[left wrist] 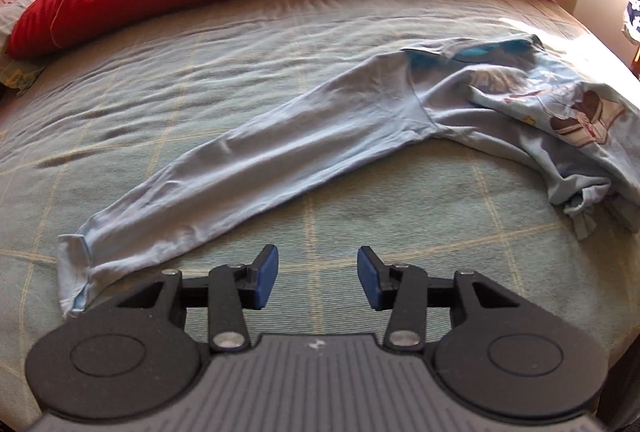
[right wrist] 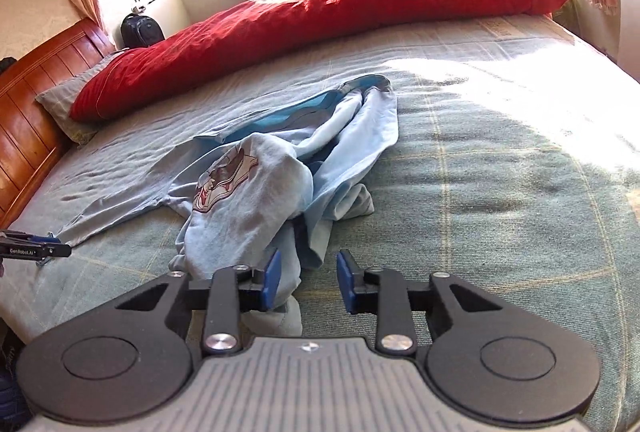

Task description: Fold clothes

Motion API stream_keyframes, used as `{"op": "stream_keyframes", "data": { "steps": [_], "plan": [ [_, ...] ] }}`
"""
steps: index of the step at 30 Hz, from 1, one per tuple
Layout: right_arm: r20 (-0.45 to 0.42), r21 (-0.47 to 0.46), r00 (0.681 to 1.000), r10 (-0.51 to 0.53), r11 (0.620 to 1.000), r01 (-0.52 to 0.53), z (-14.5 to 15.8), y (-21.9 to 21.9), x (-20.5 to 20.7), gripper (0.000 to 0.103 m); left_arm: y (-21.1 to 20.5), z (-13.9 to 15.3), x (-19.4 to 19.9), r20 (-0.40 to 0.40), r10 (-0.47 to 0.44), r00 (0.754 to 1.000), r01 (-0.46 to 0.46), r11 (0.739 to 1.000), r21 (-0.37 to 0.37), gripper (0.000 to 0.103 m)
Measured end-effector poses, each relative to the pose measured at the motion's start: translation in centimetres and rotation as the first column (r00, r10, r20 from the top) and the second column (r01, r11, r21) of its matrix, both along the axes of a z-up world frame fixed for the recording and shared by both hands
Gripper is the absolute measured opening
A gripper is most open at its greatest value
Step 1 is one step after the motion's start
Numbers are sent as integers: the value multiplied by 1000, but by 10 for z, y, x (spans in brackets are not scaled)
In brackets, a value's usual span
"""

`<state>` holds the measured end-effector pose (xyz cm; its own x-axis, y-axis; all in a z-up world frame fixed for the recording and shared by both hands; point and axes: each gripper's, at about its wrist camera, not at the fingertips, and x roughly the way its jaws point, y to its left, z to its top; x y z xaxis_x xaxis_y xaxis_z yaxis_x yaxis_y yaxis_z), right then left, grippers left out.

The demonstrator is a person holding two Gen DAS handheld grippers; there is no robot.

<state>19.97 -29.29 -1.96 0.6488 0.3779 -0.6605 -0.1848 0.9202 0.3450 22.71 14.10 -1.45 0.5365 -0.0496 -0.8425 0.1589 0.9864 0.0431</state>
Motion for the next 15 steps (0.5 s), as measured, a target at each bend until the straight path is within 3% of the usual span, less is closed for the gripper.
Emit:
{"op": "stream_keyframes", "data": {
  "steps": [9, 15],
  "plan": [
    [-30, 67, 1000, -6, 998, 8, -23, 0, 21, 32, -93, -23, -9, 37, -214, 976, 215, 976, -44, 45],
    [-29, 59, 999, 16, 998, -15, -32, 13, 46, 32, -118, -30, -8, 30, -278, 960, 279, 960, -37, 45]
  ]
}}
